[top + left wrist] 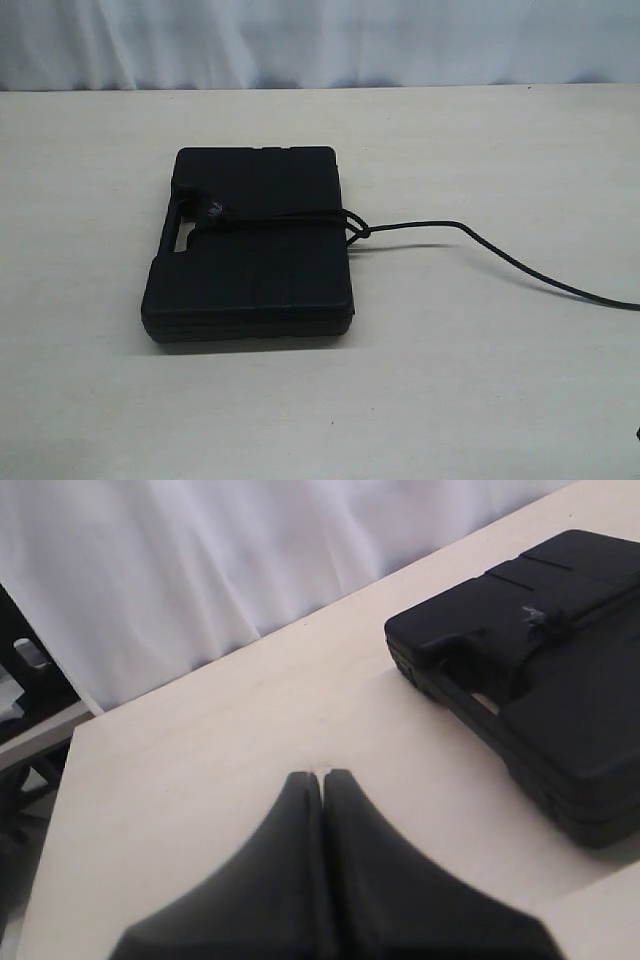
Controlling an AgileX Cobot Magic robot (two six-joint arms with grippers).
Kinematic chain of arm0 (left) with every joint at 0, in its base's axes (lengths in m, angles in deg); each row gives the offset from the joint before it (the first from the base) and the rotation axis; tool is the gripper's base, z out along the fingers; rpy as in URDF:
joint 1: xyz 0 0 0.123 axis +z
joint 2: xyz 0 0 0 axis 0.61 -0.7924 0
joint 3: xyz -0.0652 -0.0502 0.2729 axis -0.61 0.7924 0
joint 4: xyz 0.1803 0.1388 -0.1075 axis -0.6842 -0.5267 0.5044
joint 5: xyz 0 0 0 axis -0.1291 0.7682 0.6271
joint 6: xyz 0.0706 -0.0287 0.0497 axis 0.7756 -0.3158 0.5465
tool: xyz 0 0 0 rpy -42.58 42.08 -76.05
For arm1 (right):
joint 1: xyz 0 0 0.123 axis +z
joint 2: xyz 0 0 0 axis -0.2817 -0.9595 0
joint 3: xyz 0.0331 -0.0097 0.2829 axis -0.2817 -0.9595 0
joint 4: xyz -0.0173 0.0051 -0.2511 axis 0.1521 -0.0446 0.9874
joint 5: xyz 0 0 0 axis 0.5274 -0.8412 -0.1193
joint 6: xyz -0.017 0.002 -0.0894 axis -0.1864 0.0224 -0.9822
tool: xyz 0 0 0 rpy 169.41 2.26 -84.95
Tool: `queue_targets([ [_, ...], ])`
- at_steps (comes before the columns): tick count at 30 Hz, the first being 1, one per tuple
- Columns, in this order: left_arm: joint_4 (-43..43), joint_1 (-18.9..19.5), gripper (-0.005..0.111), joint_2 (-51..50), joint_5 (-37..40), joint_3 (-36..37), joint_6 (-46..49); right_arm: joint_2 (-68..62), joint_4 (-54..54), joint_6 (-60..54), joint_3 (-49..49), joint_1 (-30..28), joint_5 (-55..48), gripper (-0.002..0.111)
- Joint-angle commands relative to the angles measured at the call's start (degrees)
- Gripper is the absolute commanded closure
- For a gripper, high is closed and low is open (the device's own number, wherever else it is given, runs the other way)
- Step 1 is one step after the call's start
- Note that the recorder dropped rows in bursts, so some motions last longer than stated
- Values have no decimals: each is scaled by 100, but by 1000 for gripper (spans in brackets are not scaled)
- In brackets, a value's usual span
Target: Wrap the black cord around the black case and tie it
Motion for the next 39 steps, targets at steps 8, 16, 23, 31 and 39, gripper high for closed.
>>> queue_targets([
  [8, -16, 7, 107, 14, -18, 10, -1252, 37, -24, 511, -5, -34, 84, 104],
  [16, -16, 7, 107, 14, -18, 10, -1252, 37, 1026, 511, -5, -225, 61, 104],
  [23, -16, 7, 107, 14, -18, 10, -1252, 37, 1049, 511, -5, -241, 48, 104],
  [31, -16, 7, 107, 14, -18, 10, -1252, 37, 1049, 511, -5, -241, 48, 104],
  [39, -16, 7, 107, 14, -18, 10, -1252, 37, 1049, 511, -5, -241, 48, 104],
])
